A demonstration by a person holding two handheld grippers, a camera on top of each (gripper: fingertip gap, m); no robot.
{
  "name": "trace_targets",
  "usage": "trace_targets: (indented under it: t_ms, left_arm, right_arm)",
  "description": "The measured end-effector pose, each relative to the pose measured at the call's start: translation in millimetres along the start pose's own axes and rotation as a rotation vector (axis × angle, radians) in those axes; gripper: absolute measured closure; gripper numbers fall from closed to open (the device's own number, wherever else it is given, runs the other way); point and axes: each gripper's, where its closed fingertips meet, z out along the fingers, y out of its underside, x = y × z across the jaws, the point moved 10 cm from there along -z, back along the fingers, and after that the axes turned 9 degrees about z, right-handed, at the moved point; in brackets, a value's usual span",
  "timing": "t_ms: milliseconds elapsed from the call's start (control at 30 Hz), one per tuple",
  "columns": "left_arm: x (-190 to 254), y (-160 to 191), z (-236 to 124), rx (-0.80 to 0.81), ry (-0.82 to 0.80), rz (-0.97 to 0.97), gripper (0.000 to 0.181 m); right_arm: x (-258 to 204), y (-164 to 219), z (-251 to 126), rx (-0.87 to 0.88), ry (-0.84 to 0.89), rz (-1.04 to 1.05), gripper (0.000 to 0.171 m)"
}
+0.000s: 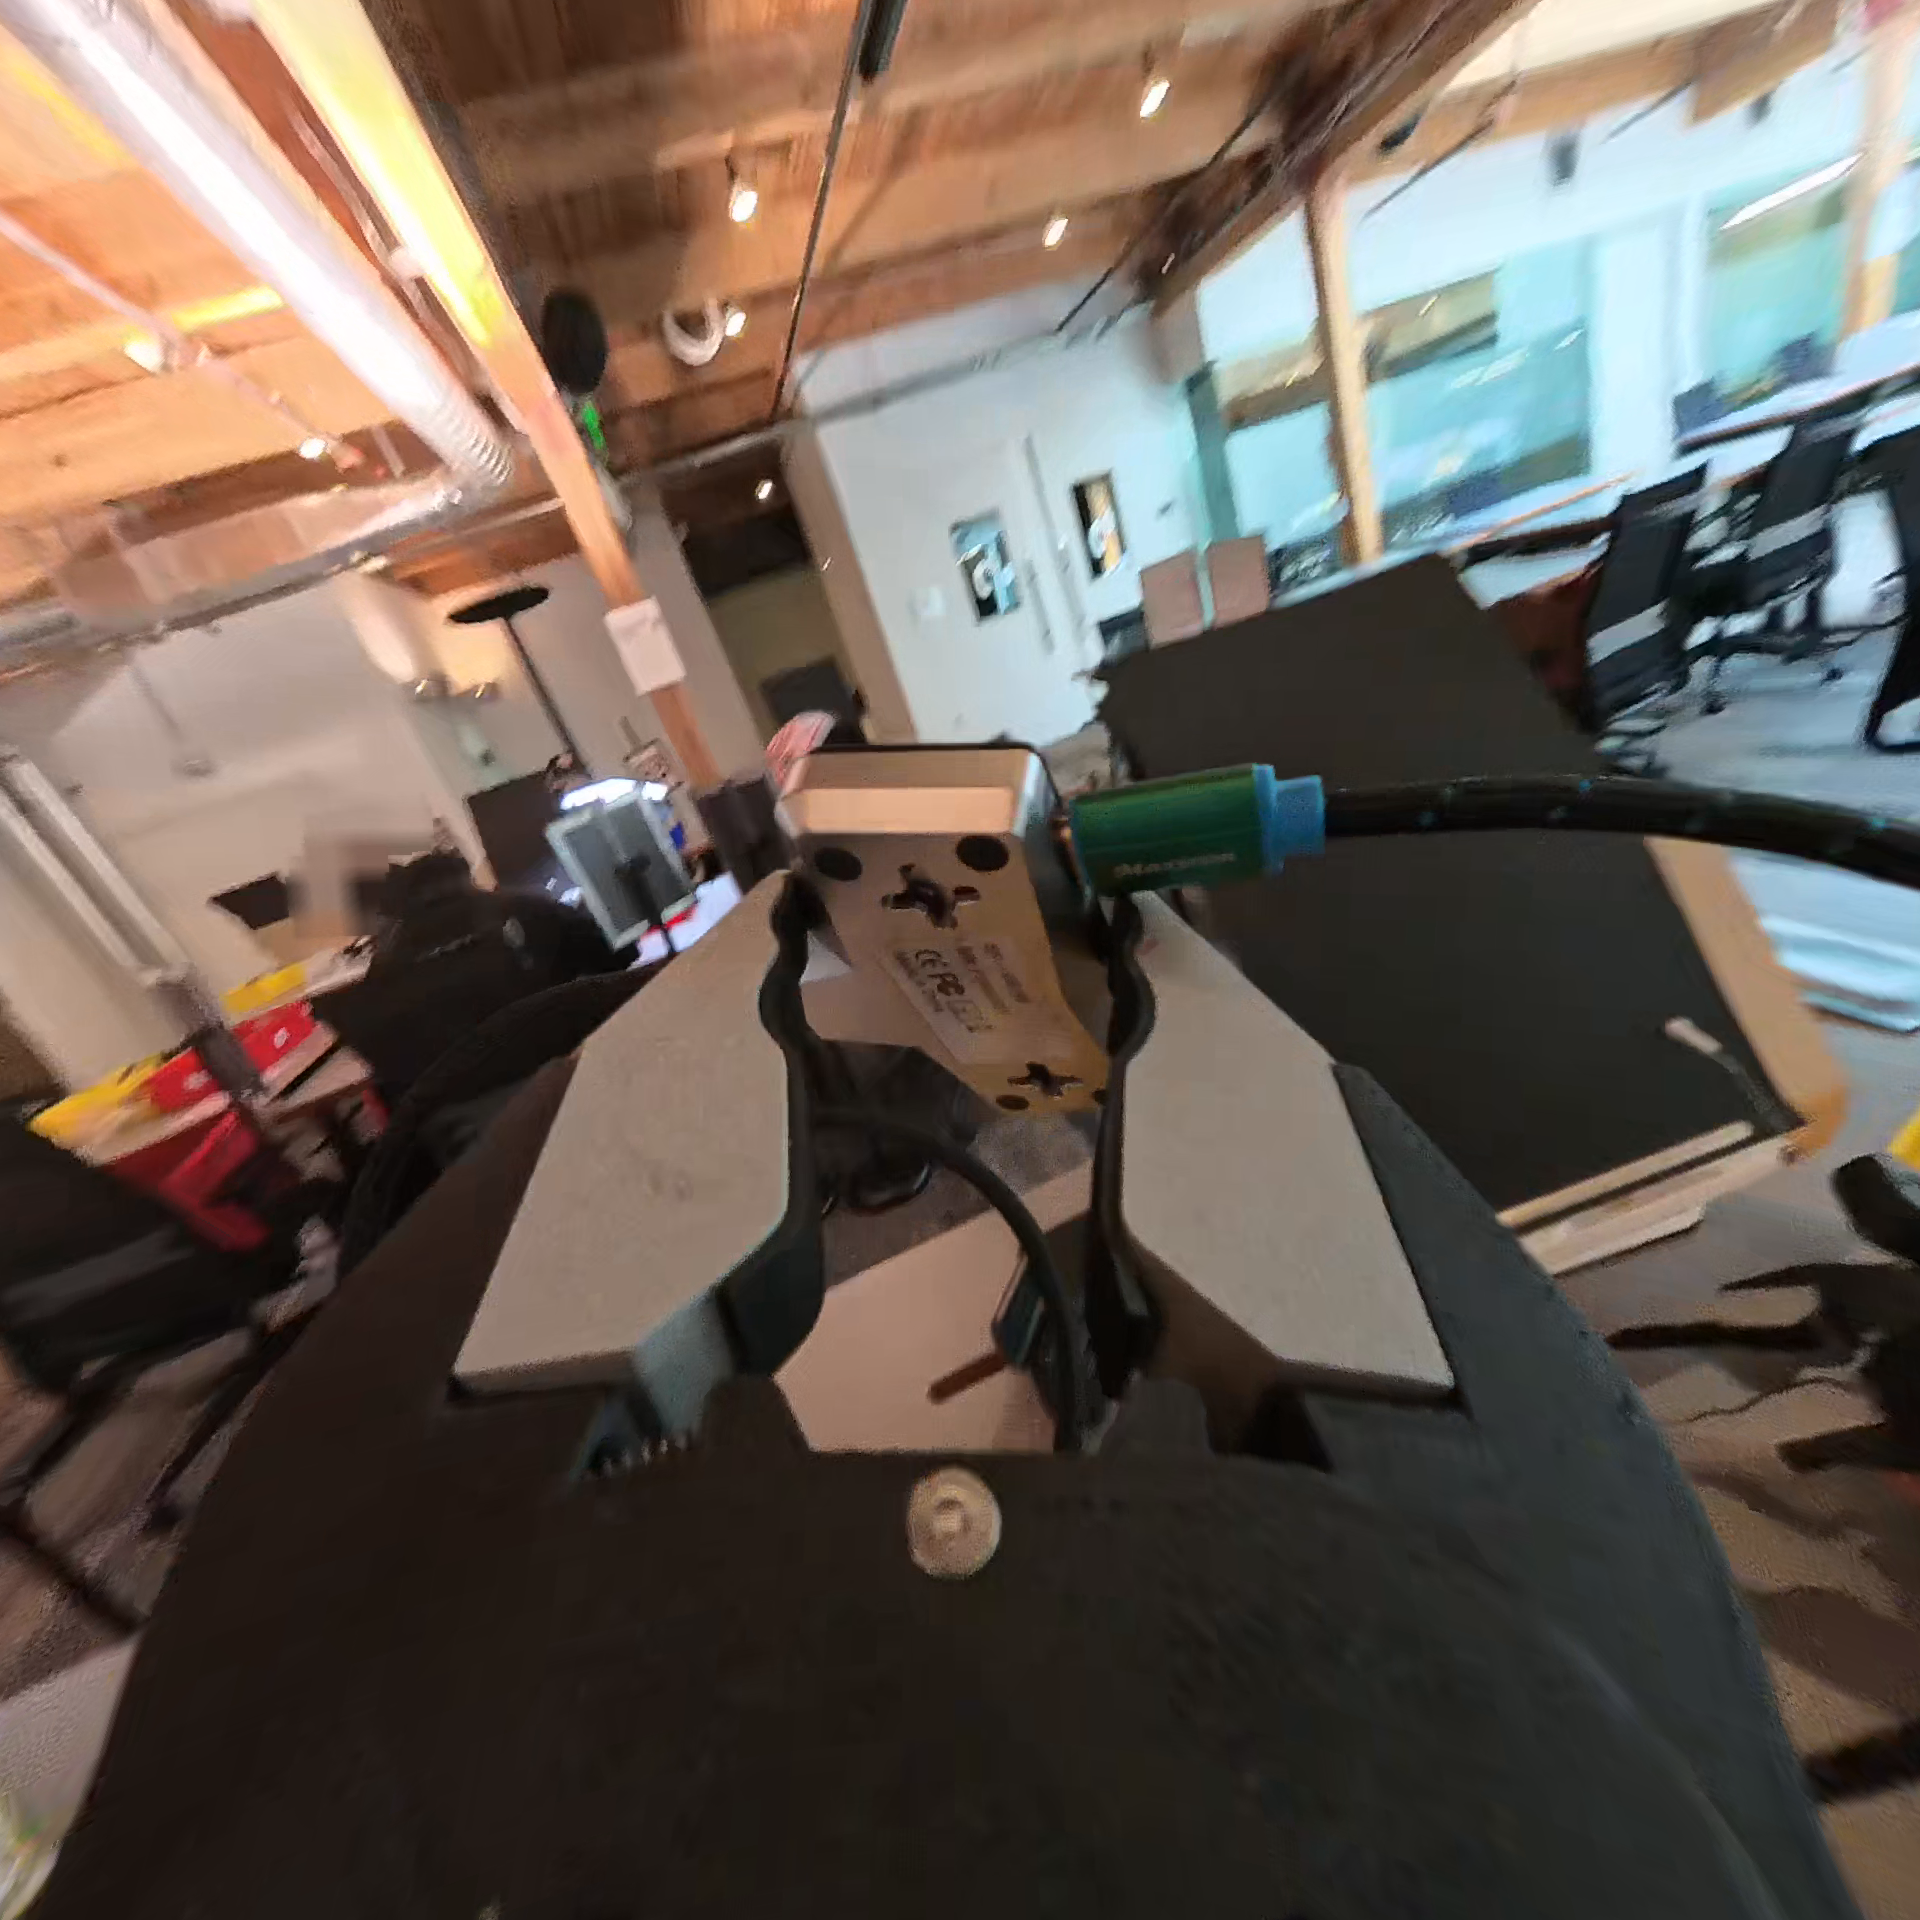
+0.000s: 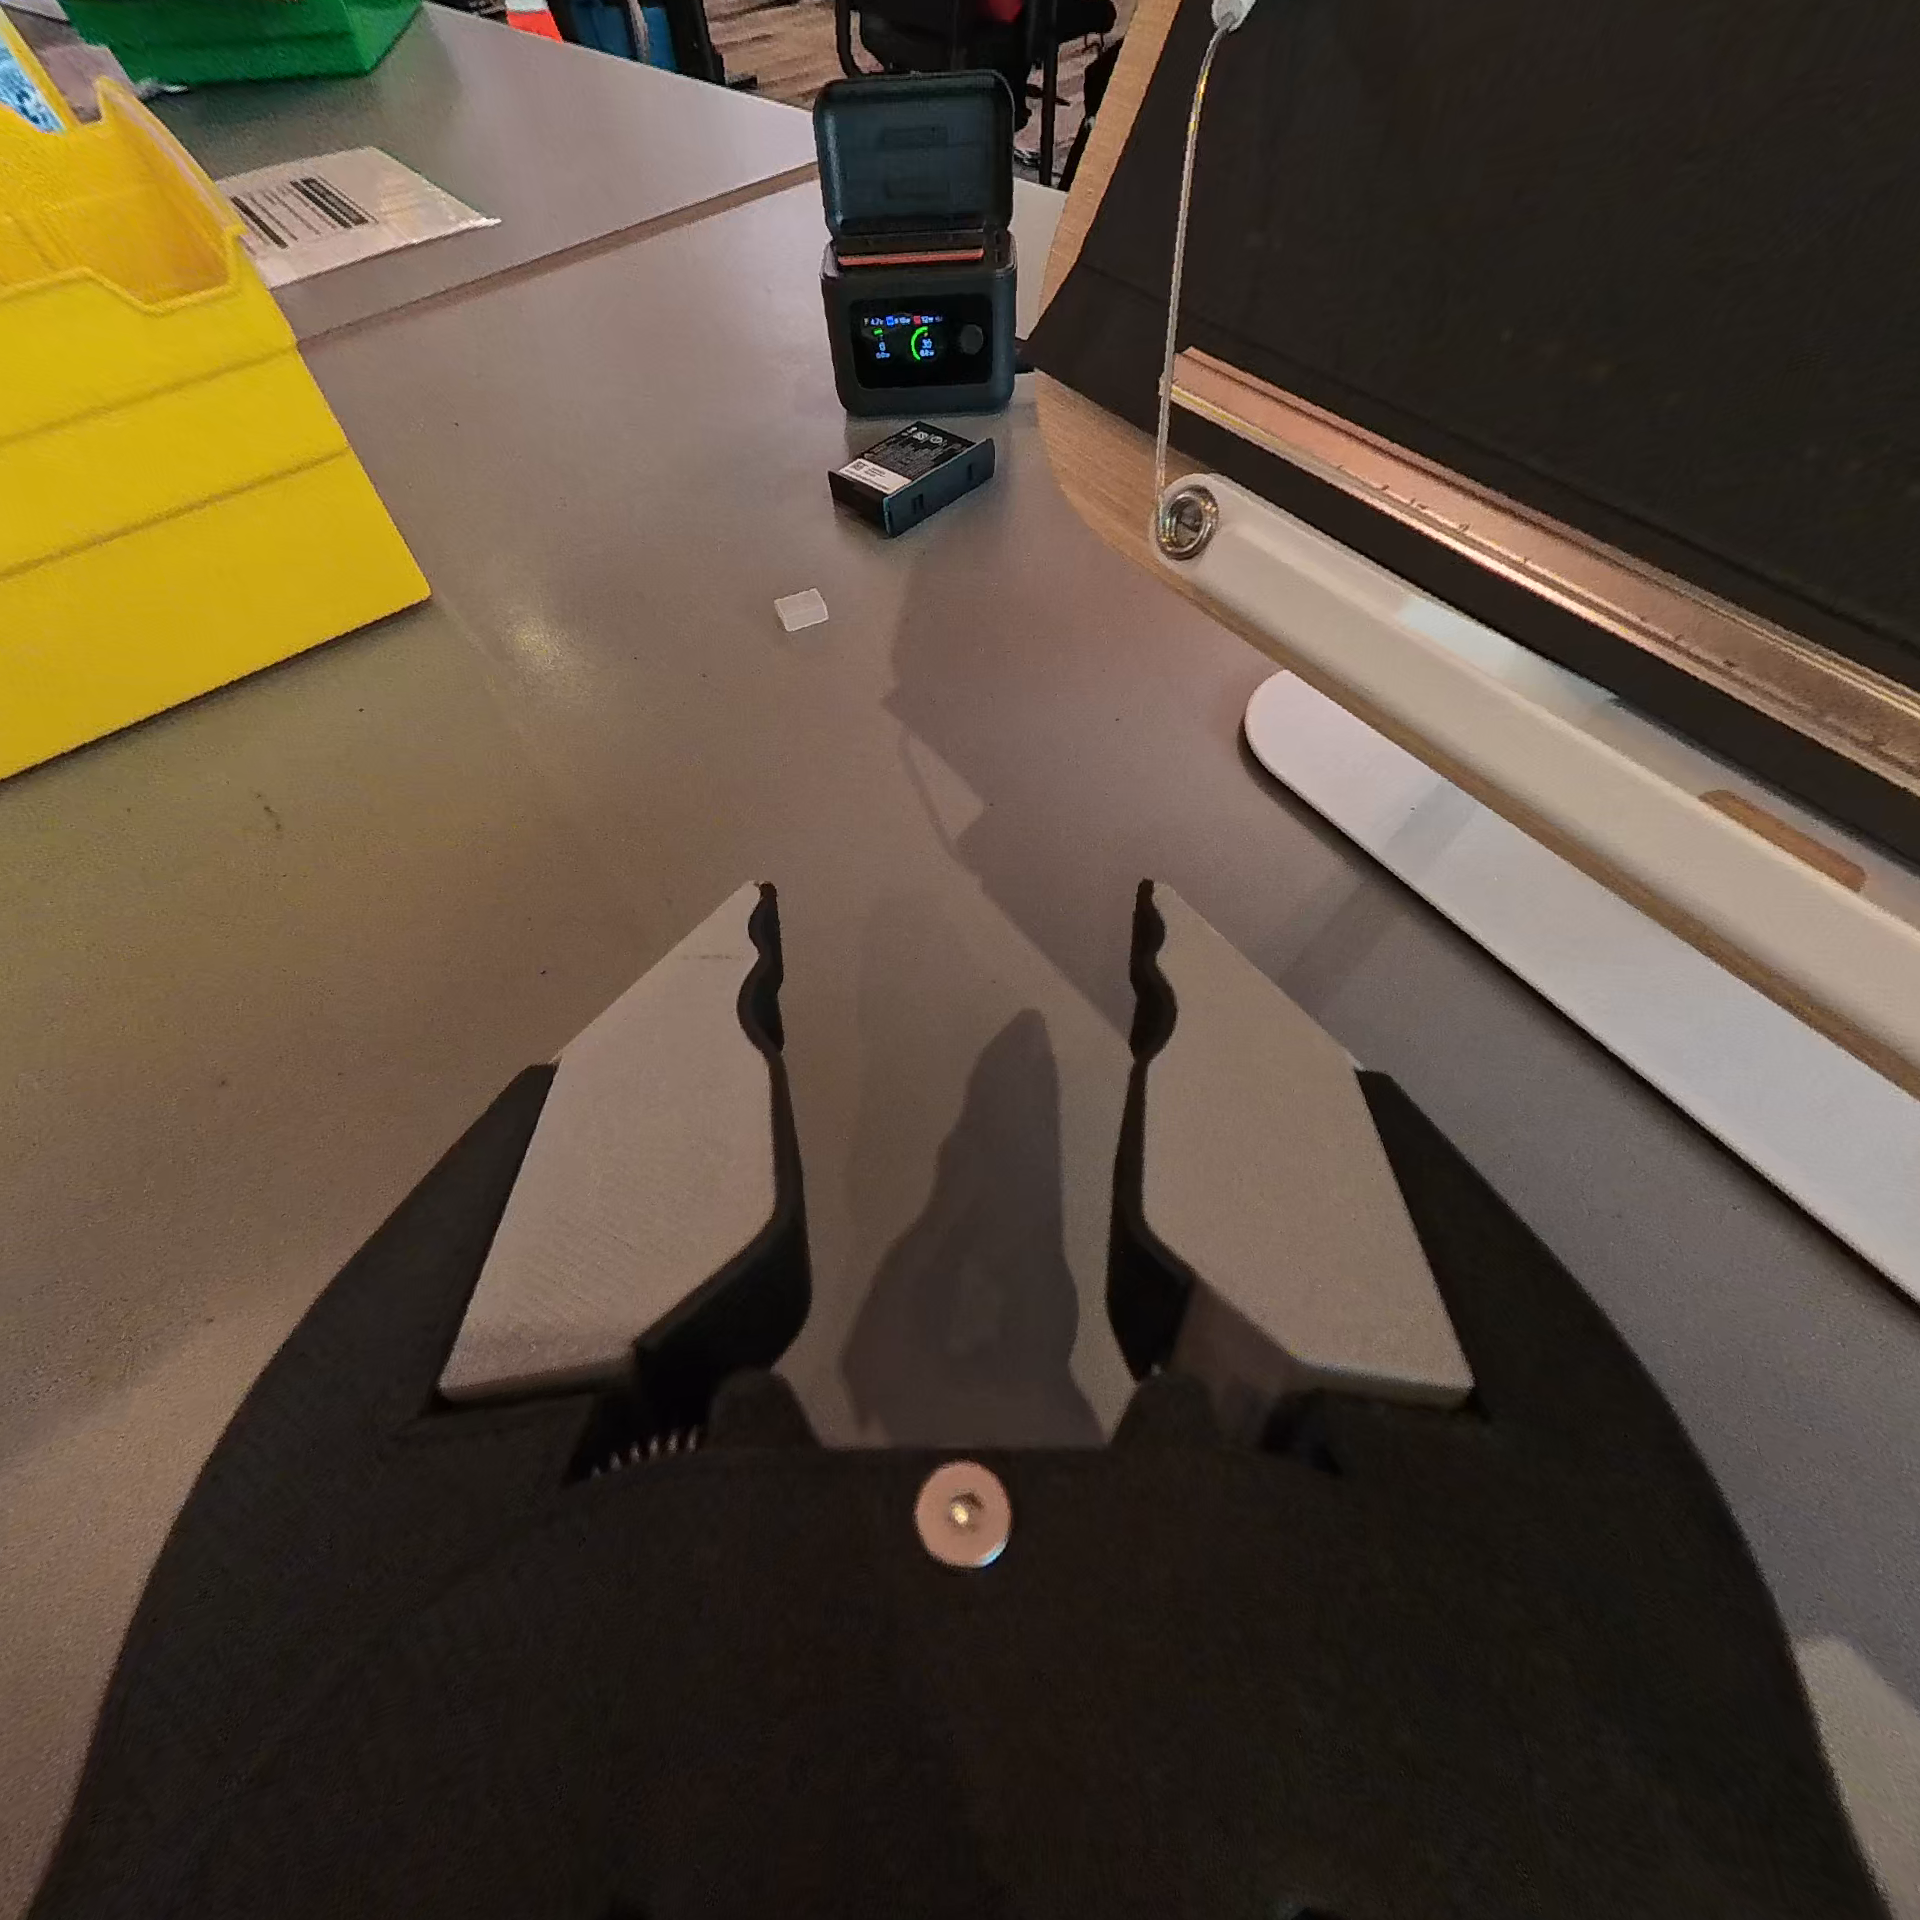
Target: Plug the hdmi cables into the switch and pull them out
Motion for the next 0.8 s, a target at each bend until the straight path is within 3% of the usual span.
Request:
trace_targets:
  t_ms: [267,400,467,633,800]
  left_arm:
    - [66.1,-43.5,-10.6,0.186,0.17,0.043,0.124]
    - [101.3,-40.4,-8.7,0.356,0.418,-0.209,0.125]
    - [118.9,-23.2,-0.3,0.376,0.488,-0.292,0.125]
    - [196.2,42.5,29.2,0.239,0.61,-0.281,0.125]
    - [263.3,138.8,65.5,-0.124,0.348,-0.033,0.125]
  right_arm:
    - [2.9,-0.9,-2.5,0.017,0.003,0.01,0.106]
    - [4.6,-4.4,-7.9,0.052,-0.005,0.024,0.106]
    - [5.2,-6.9,-11.7,0.077,-0.001,0.016,0.107]
    - [8.9,-10.6,-18.2,0.119,0.003,0.022,0.108]
    - [13.5,-17.0,-31.6,0.195,-0.032,0.034,0.107]
